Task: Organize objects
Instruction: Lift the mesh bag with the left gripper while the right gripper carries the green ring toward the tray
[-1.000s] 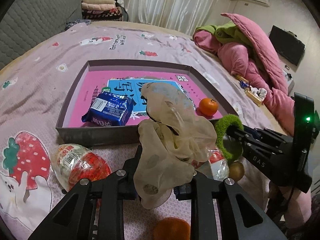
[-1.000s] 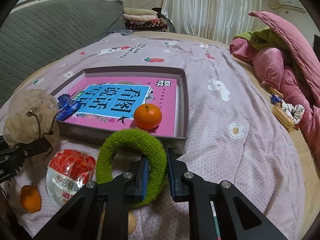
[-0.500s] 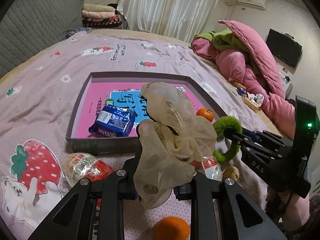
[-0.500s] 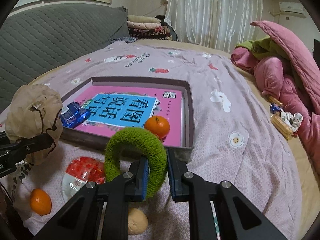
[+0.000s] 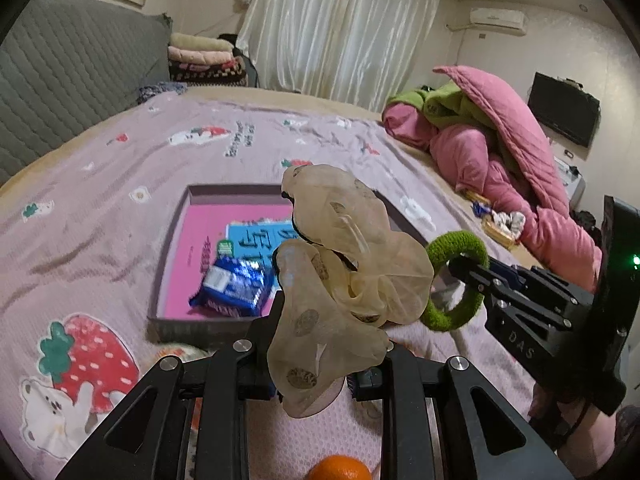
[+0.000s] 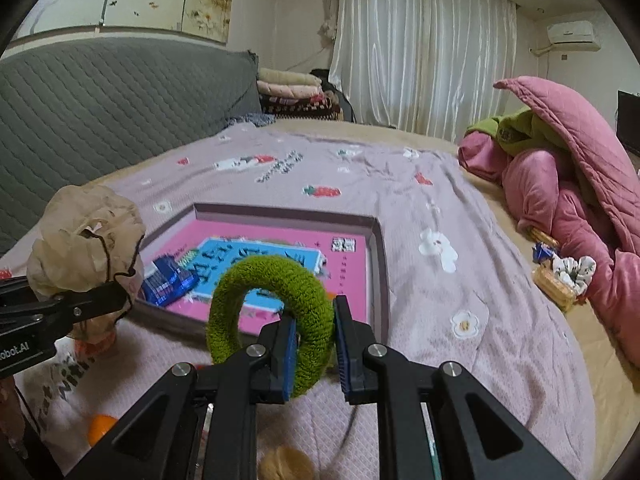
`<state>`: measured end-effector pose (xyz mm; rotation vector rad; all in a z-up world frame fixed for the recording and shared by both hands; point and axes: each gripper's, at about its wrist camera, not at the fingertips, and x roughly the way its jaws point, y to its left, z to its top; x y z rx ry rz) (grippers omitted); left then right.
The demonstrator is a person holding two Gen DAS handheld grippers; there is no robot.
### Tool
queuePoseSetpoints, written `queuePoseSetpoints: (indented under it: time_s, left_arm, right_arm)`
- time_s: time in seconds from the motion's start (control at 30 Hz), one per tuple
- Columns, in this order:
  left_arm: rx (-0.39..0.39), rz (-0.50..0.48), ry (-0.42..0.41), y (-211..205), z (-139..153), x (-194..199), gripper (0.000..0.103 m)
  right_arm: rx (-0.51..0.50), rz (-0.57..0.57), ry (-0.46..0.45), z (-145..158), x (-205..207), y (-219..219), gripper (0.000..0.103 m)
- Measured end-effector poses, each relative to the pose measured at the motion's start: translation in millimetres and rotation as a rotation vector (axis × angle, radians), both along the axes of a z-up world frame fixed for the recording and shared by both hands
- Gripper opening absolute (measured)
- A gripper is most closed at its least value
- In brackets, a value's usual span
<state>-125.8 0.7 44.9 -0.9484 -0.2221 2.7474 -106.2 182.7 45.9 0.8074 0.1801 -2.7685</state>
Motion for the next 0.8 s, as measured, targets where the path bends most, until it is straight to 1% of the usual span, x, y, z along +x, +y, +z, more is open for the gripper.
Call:
queuePoseSetpoints:
  time_s: [0.27,0.4,0.67,0.8]
  left_arm:
    - [0.012,0.037,0.023,-11.5,10.4,-7.3,0.024]
    - [0.012,0.060,0.046,-17.0,16.0,-8.9,0.024]
    - [0.022,0.091,0.076,-22.9,24.1,-13.7,0.024]
    - [0.037,0.101,0.078,-23.8,25.6,-19.5,0.024]
  right_arm:
    - [-0.021,0.022,0.069,16.8,2.8,-11.9,0.017]
    - [-0.029,0.015,0.100,24.3,1.8,-13.4,0.017]
    - [-0.056,-0.003,0.118,30.0,-7.3,-12.3,0.017]
    - [-0.068,-0.013,0.125,31.1,-12.1,-10.4,0.017]
